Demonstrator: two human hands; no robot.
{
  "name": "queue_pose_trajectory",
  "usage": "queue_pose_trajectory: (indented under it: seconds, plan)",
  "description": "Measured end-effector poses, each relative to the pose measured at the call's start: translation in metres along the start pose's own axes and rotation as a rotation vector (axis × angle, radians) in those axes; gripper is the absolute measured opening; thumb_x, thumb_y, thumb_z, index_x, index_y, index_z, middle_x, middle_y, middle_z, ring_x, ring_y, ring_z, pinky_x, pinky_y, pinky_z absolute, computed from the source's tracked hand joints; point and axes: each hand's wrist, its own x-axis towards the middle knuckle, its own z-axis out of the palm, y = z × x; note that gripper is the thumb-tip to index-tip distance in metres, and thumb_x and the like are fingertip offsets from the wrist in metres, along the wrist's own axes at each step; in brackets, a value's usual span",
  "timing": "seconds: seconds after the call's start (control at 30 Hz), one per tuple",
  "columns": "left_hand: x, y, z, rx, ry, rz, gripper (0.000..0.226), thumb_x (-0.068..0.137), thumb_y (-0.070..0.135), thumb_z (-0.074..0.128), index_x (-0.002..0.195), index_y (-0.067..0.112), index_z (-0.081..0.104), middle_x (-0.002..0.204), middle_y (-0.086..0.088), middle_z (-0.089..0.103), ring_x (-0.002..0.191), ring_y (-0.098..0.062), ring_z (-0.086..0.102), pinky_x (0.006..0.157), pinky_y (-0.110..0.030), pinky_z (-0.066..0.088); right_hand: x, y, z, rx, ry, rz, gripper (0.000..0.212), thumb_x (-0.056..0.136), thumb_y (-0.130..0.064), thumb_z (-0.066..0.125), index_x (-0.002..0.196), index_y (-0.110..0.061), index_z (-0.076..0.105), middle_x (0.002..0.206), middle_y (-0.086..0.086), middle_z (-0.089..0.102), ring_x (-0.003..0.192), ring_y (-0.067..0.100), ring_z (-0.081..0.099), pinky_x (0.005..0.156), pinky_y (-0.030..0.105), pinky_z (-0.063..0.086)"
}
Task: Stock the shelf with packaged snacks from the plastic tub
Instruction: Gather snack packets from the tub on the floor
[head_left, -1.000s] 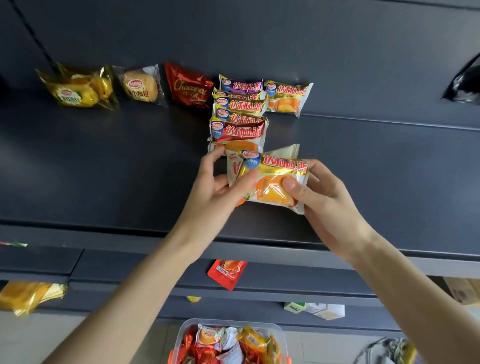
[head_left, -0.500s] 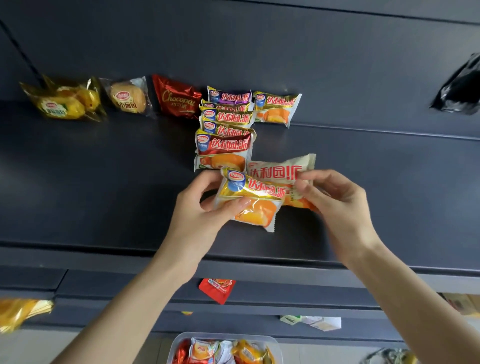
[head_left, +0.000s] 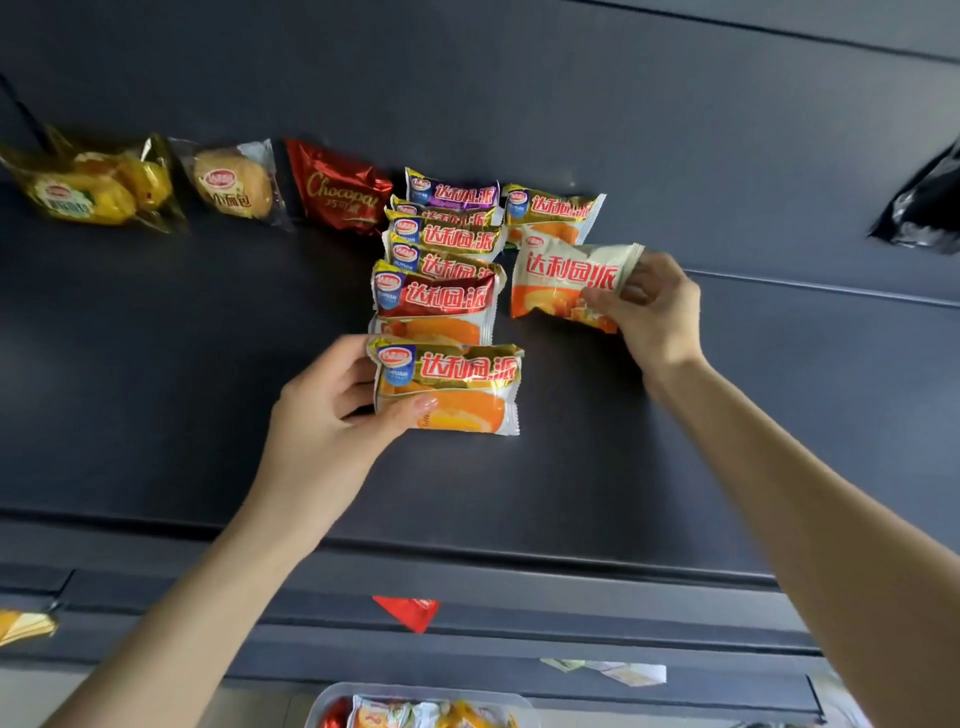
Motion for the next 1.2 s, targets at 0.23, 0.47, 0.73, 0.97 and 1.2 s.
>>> queue_pose_trajectory:
  seconds: [0.23,0.47,0.73,0.97,1.2]
  plan:
    - [0.001,-0.004,-0.001,0.013,0.013,-0.007,0.031,0.078,0.008,0.072,0.1,0.027,0.062,0.099,0.016,0.072,0.093,-0.002,0.068,0.07,-0.011,0.051,0.033,-0.001,0.027,-0.097,0.033,-0.032,0.038,0.074,-0.008,0.078,0.093,-0.026,0.051,0.091,-0.011,0.064,0.089,0.016,0.065,0.08,0.038,0.057]
    - [0.0,-0.006,-0.004,0.047,0.023,0.006,0.028,0.079,0.01,0.073,0.099,0.026,0.063,0.096,0.013,0.073,0.091,-0.006,0.07,0.072,-0.016,0.054,0.04,0.002,0.039,-0.19,0.148,-0.037,0.038,0.078,-0.018,0.075,0.111,-0.02,0.056,0.102,-0.002,0.064,0.089,0.013,0.06,0.084,0.037,0.054]
    - [0.001,-0.007,-0.004,0.013,0.024,-0.005,0.025,0.079,0.011,0.072,0.1,0.021,0.064,0.096,0.01,0.073,0.09,-0.006,0.07,0.068,-0.015,0.052,0.011,-0.011,0.024,-0.161,0.194,0.108,0.049,0.082,-0.03,0.072,0.126,-0.02,0.052,0.115,0.004,0.058,0.1,0.015,0.056,0.087,0.028,0.047]
    - [0.0,-0.004,-0.001,-0.023,-0.036,0.018,0.024,0.084,0.004,0.067,0.097,0.023,0.065,0.095,0.009,0.074,0.09,-0.007,0.07,0.069,-0.016,0.053,-0.117,-0.057,0.0,0.153,-0.549,0.056,0.034,0.079,-0.025,0.073,0.112,-0.022,0.063,0.102,-0.005,0.071,0.095,0.007,0.067,0.077,0.019,0.053]
    - [-0.002,0.0,0.002,-0.067,-0.097,0.015,0.029,0.075,0.019,0.068,0.103,0.025,0.064,0.099,0.013,0.074,0.096,-0.005,0.069,0.072,-0.013,0.052,-0.131,-0.041,0.01,-0.001,-0.357,-0.002,0.047,0.07,-0.013,0.08,0.11,-0.025,0.059,0.097,-0.007,0.073,0.087,0.007,0.068,0.073,0.018,0.053]
